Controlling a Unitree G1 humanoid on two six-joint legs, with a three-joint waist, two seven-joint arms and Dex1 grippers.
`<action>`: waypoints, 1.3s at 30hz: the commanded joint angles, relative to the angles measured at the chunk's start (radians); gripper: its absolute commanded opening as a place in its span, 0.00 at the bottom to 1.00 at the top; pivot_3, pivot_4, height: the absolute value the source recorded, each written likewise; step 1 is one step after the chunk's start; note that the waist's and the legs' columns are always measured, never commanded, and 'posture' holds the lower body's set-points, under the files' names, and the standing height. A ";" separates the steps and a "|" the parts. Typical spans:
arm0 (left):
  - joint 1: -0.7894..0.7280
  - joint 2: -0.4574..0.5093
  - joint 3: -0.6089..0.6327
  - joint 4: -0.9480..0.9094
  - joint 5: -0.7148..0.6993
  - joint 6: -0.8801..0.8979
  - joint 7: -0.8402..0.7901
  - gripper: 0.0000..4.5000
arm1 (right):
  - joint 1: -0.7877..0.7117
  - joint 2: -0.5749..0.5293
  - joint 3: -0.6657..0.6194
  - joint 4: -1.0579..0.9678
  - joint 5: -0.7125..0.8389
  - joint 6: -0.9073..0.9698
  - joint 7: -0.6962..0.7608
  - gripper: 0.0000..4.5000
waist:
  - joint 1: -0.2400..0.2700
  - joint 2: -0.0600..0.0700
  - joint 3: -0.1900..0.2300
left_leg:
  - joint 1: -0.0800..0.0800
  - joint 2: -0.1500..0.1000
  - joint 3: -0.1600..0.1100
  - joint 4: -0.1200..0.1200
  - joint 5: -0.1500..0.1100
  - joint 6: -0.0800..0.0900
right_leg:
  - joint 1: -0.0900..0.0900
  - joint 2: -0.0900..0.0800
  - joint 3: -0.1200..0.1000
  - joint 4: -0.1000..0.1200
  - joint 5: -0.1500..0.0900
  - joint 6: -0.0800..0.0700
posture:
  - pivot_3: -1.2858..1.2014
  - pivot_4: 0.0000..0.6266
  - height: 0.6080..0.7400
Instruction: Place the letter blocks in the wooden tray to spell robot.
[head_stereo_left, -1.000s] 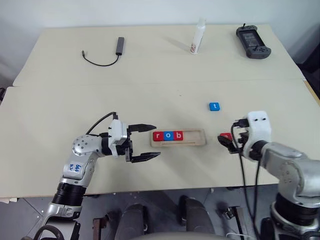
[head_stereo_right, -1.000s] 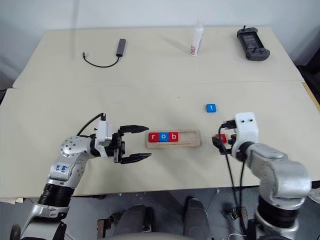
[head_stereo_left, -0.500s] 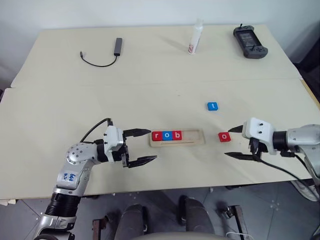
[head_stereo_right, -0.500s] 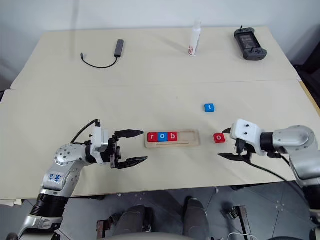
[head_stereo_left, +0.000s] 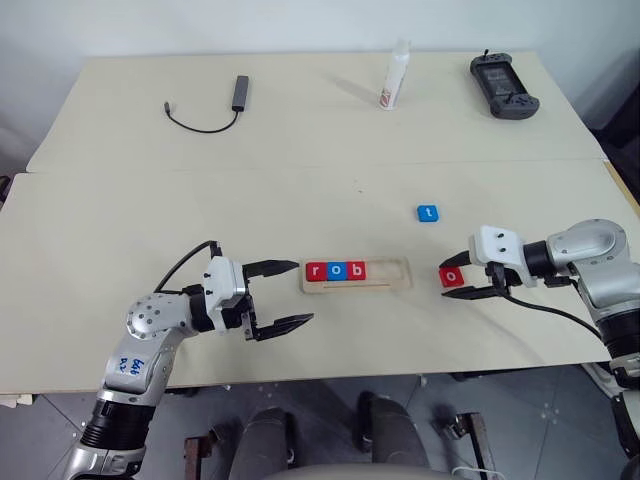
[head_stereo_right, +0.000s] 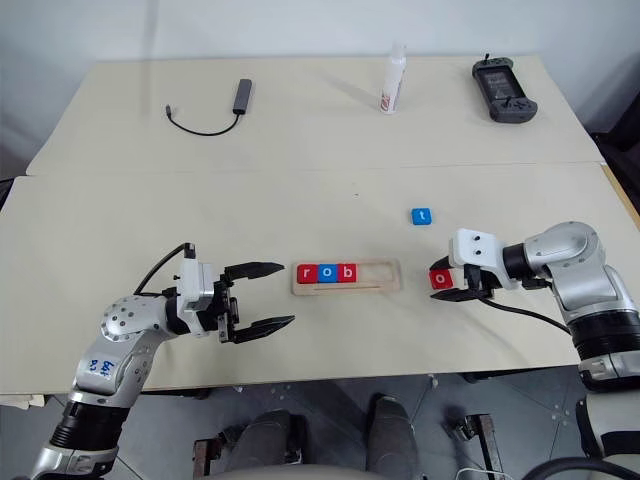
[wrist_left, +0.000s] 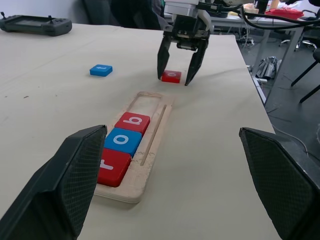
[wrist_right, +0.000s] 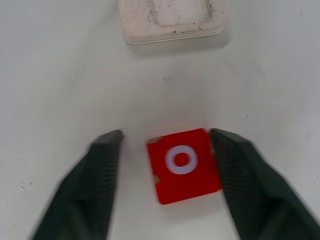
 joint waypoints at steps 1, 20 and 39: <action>0.008 0.008 0.012 -0.041 -0.011 -0.003 0.008 1.00 | -0.014 0.001 -0.004 0.025 -0.021 -0.010 0.002 0.32 | 0.001 0.000 0.000 | 0.000 0.000 0.000 0.000 0.000 0.000 | 0.000 0.000 0.000 0.000 0.000 0.000 | 0.52 0.24 1.00; 0.017 -0.009 0.003 -0.048 -0.001 -0.015 0.056 1.00 | -0.155 0.215 0.073 -0.210 0.018 0.356 -0.095 0.31 | 0.011 0.001 0.000 | -0.002 -0.001 -0.001 0.002 0.000 0.000 | -0.001 -0.001 -0.001 0.001 0.000 -0.001 | 0.52 0.24 1.00; 0.033 0.000 0.013 -0.058 -0.001 -0.022 0.076 1.00 | -0.158 0.184 0.013 -0.214 0.046 0.398 -0.070 0.99 | 0.022 0.001 0.000 | -0.003 -0.001 -0.001 0.002 0.000 0.000 | -0.001 -0.001 -0.002 0.001 0.000 -0.001 | 0.52 0.24 1.00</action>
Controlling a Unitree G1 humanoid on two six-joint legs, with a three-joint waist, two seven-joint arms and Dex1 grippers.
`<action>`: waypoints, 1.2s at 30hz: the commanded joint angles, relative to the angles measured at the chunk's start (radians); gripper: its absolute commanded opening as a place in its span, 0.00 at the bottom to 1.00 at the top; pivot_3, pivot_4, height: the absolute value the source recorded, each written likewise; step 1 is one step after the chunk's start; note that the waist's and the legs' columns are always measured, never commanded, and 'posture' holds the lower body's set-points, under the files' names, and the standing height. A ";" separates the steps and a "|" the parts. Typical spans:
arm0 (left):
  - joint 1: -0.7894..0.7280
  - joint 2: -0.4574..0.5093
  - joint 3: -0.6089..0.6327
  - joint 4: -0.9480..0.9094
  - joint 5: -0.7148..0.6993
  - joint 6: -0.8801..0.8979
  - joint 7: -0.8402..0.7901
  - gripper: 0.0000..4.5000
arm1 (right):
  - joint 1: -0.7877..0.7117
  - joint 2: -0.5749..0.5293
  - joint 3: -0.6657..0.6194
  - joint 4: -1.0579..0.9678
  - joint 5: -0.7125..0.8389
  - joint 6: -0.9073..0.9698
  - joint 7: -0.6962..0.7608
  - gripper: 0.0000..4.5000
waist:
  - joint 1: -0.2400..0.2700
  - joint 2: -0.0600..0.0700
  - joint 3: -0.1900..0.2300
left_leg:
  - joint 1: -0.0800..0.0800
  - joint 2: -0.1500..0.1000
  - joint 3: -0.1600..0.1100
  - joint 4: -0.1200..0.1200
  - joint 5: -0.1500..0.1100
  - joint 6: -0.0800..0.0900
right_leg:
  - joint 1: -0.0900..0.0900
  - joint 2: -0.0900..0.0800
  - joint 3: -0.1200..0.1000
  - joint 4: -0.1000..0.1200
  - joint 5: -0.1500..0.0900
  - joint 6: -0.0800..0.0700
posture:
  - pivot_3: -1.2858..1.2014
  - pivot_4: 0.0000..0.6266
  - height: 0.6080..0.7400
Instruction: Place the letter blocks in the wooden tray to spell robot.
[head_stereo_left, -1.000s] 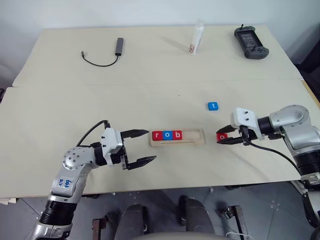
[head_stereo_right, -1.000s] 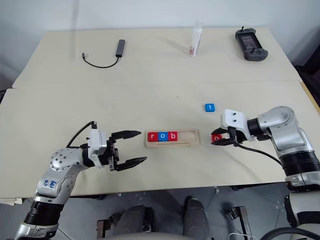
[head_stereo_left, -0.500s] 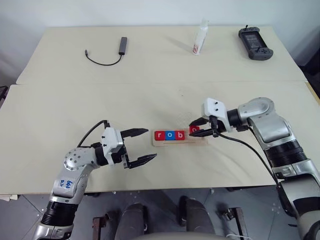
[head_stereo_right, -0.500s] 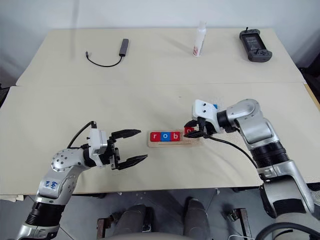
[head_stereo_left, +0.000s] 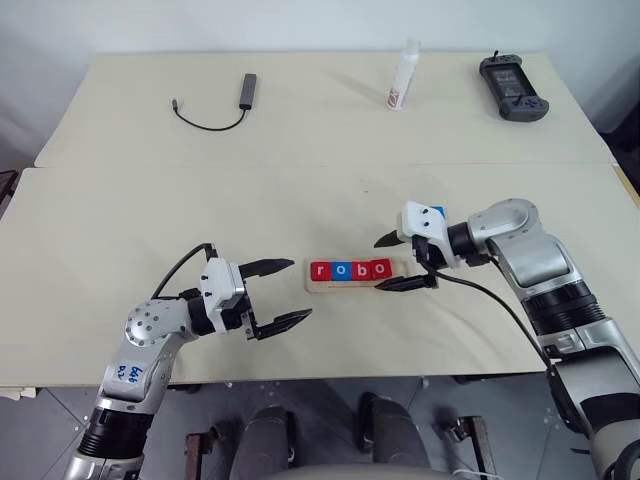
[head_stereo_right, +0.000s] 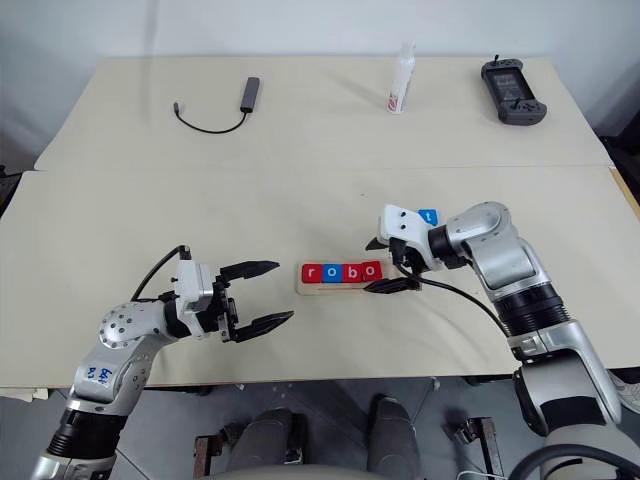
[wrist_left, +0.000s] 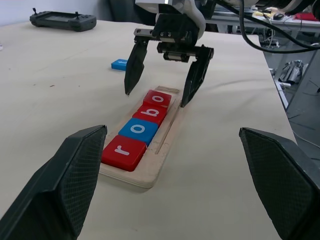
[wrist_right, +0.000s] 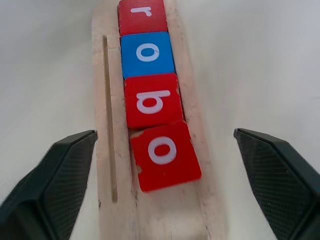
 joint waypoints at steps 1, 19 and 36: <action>-0.008 0.002 0.009 -0.030 -0.002 -0.020 -0.001 1.00 | -0.013 -0.046 -0.072 -0.030 0.032 0.013 0.000 0.95 | 0.002 0.000 0.000 | 0.000 0.000 0.000 0.000 0.000 0.000 | 0.000 0.000 0.000 0.000 0.000 0.000 | 0.52 0.24 1.00; -0.031 -0.004 0.007 -0.009 0.001 -0.023 -0.007 1.00 | 0.072 -0.019 -0.026 -0.067 0.018 -0.038 -0.017 0.00 | 0.001 0.000 0.000 | 0.000 0.000 0.000 0.000 0.000 0.000 | 0.000 0.000 0.000 0.000 0.000 0.000 | 0.52 0.24 1.00; -0.049 -0.006 -0.002 0.009 0.005 -0.029 -0.013 1.00 | 0.046 -0.048 -0.072 -0.006 -0.009 -0.050 -0.081 0.00 | 0.001 0.000 0.000 | 0.000 0.000 0.000 0.000 0.000 0.000 | 0.000 0.000 0.000 0.000 0.000 0.000 | 0.52 0.24 1.00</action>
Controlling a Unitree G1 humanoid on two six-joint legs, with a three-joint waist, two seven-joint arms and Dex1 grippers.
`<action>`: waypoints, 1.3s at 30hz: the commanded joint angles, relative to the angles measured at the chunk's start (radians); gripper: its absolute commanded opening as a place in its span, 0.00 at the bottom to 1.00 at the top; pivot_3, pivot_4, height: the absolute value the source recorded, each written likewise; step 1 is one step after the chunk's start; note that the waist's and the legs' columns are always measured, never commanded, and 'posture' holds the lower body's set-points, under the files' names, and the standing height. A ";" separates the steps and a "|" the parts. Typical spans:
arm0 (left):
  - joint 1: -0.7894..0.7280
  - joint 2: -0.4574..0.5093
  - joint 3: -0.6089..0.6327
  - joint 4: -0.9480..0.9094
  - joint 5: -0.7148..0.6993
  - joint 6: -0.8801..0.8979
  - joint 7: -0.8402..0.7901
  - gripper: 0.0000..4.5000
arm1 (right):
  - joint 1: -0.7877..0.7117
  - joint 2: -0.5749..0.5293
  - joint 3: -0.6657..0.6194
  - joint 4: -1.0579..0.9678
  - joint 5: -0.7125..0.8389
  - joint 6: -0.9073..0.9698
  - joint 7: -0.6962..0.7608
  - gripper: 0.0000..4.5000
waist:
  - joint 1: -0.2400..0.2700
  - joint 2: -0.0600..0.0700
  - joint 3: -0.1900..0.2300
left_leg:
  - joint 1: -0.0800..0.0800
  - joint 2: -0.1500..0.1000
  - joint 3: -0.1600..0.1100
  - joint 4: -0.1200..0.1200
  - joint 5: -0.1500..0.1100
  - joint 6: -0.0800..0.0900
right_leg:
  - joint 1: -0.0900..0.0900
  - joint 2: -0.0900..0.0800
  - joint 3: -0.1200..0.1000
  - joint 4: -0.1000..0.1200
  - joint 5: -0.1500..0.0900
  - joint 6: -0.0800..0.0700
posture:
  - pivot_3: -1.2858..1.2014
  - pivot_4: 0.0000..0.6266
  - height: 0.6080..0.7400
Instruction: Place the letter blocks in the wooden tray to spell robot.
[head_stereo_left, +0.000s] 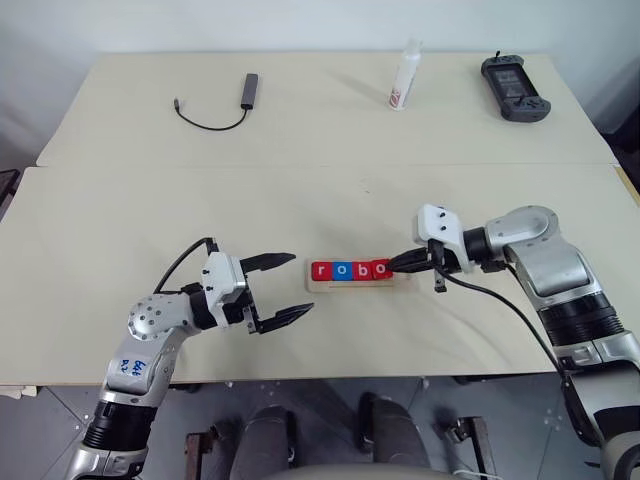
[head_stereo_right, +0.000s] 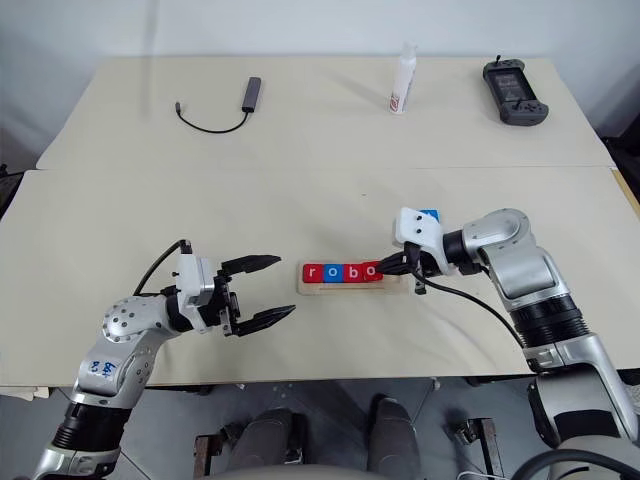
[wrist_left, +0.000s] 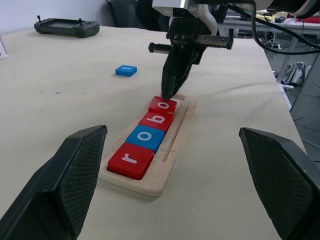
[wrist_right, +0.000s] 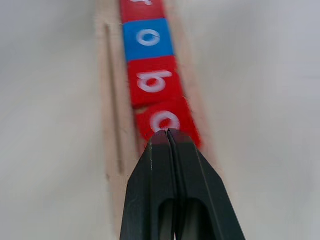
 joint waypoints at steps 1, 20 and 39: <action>-0.014 0.003 -0.001 -0.013 0.004 -0.020 -0.011 1.00 | -0.015 0.002 -0.028 0.033 -0.021 -0.033 -0.055 0.00 | 0.000 0.000 0.000 | 0.000 0.000 0.000 0.000 0.000 0.000 | 0.000 0.000 0.000 0.000 0.000 0.000 | 0.52 0.24 1.00; -0.012 -0.001 0.006 -0.012 0.010 -0.024 -0.002 1.00 | 0.029 -0.004 0.000 -0.049 -0.002 -0.021 0.027 0.00 | 0.000 0.000 0.000 | 0.000 0.000 0.000 0.000 0.000 0.000 | 0.000 0.000 0.000 0.000 0.000 0.000 | 0.52 0.24 1.00; -0.016 -0.001 0.010 0.023 0.009 -0.042 -0.021 1.00 | 0.383 -0.083 -0.447 -0.230 0.165 -0.041 -0.197 0.26 | 0.017 0.000 0.000 | -0.001 0.000 0.000 0.000 0.000 0.000 | 0.000 0.000 -0.001 -0.001 0.000 0.000 | 0.52 0.24 1.00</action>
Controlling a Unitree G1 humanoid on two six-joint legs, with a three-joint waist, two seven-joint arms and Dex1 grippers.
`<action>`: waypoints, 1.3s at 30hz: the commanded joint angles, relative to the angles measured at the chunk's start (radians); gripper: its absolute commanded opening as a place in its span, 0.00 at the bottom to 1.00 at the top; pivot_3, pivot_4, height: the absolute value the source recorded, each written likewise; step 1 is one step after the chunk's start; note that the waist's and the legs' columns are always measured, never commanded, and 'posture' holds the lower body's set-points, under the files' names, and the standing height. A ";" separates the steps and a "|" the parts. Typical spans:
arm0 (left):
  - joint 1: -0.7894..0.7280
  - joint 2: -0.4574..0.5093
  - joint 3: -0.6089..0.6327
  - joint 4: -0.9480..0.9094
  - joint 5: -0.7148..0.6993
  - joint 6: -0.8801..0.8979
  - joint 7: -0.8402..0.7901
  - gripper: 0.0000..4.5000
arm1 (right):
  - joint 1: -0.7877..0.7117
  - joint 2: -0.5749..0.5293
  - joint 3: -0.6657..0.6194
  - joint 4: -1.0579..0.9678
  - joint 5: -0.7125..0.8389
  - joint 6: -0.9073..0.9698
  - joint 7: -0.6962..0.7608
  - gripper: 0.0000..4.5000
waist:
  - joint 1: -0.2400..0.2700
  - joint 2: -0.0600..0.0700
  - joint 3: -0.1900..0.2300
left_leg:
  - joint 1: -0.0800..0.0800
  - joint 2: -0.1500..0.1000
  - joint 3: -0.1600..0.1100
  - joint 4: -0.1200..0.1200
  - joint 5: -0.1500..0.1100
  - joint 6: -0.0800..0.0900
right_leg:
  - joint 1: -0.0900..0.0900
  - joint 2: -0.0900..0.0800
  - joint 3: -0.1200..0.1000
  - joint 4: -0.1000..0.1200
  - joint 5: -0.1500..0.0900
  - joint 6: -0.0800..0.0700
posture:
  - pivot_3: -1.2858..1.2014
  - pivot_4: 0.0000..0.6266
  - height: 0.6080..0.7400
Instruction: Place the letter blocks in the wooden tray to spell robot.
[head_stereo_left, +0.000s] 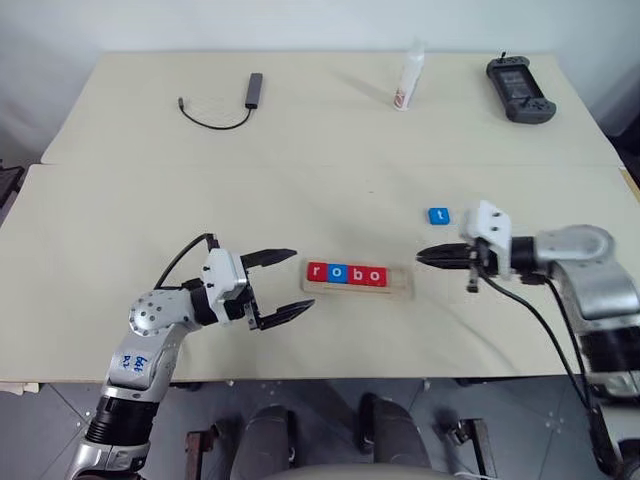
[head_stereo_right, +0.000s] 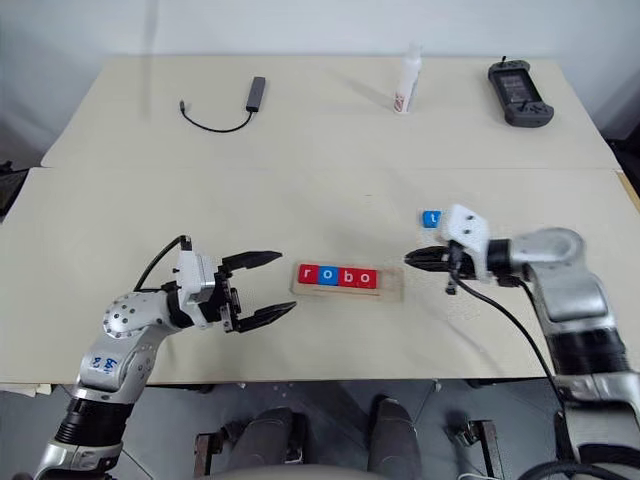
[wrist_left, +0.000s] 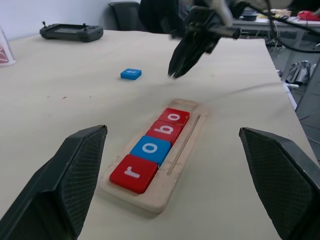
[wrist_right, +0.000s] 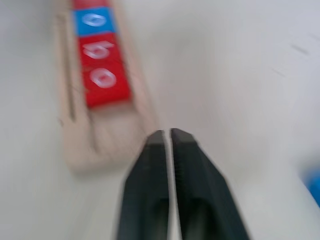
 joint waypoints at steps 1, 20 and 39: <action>0.003 0.004 0.011 0.010 -0.001 -0.026 -0.012 1.00 | 0.109 -0.003 -0.152 -0.086 0.040 -0.028 -0.110 0.35 | 0.001 0.000 0.000 | 0.000 0.000 0.000 0.000 0.000 0.000 | 0.000 0.000 0.000 0.000 0.000 0.000 | 0.52 0.24 1.00; -0.108 -0.009 0.030 0.127 -0.012 -0.038 -0.054 1.00 | 0.458 0.154 -0.396 -0.165 0.145 -0.158 -0.362 0.99 | -0.014 0.001 -0.001 | 0.004 0.001 0.003 -0.001 0.000 0.000 | 0.001 0.001 0.004 0.001 0.000 0.000 | 0.52 0.24 1.00; 0.024 -0.043 0.111 -0.036 -0.036 0.020 0.135 1.00 | -0.282 0.163 -0.070 0.148 0.079 0.354 -0.593 0.99 | -0.016 0.001 -0.001 | 0.000 0.000 0.001 -0.001 0.000 0.000 | -0.001 0.000 0.002 0.001 0.000 0.000 | 0.52 0.24 1.00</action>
